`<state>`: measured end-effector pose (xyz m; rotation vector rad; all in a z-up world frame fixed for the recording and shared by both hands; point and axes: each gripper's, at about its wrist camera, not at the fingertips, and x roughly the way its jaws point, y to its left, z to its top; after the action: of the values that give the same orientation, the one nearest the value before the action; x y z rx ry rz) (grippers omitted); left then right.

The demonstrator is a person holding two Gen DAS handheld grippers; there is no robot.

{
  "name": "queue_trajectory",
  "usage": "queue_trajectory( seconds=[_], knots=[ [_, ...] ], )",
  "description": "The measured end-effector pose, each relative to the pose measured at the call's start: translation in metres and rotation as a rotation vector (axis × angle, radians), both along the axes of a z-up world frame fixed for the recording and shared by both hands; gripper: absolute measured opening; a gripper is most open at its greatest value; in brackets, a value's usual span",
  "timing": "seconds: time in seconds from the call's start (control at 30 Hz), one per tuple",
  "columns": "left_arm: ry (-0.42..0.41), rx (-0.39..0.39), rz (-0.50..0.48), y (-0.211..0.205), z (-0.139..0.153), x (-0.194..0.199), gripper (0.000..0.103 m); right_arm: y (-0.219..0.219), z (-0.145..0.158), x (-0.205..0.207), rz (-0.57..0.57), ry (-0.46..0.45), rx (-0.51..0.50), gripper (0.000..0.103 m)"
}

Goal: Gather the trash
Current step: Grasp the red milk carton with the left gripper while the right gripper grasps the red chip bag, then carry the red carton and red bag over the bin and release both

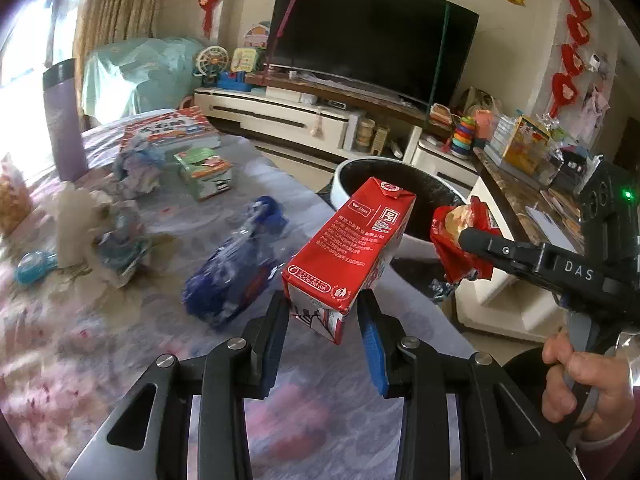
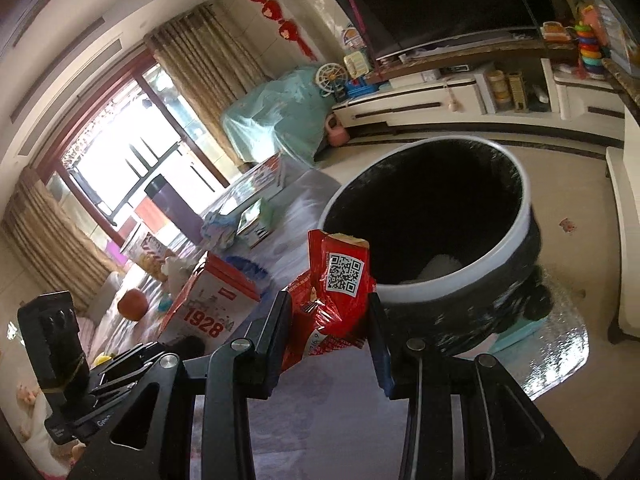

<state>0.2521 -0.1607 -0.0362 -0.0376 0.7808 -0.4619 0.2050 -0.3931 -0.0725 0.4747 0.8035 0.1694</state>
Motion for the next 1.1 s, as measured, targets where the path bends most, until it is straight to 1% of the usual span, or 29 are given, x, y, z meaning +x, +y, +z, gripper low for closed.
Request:
queue_trajectory(
  seconds=[0.33,0.7,1.1],
  knots=[
    [0.004,0.011,-0.025,-0.032,0.002,0.027,0.034,-0.027,0.008,0.006,-0.036,-0.010,-0.033,0.037],
    [0.002,0.024,-0.053,-0.065,0.002,0.059,0.034,-0.053,0.011,0.025,-0.059,0.000,-0.084,0.037],
    [0.035,0.042,-0.060,-0.094,-0.003,0.098,0.034,-0.066,0.005,0.046,-0.050,0.032,-0.111,0.037]
  ],
)
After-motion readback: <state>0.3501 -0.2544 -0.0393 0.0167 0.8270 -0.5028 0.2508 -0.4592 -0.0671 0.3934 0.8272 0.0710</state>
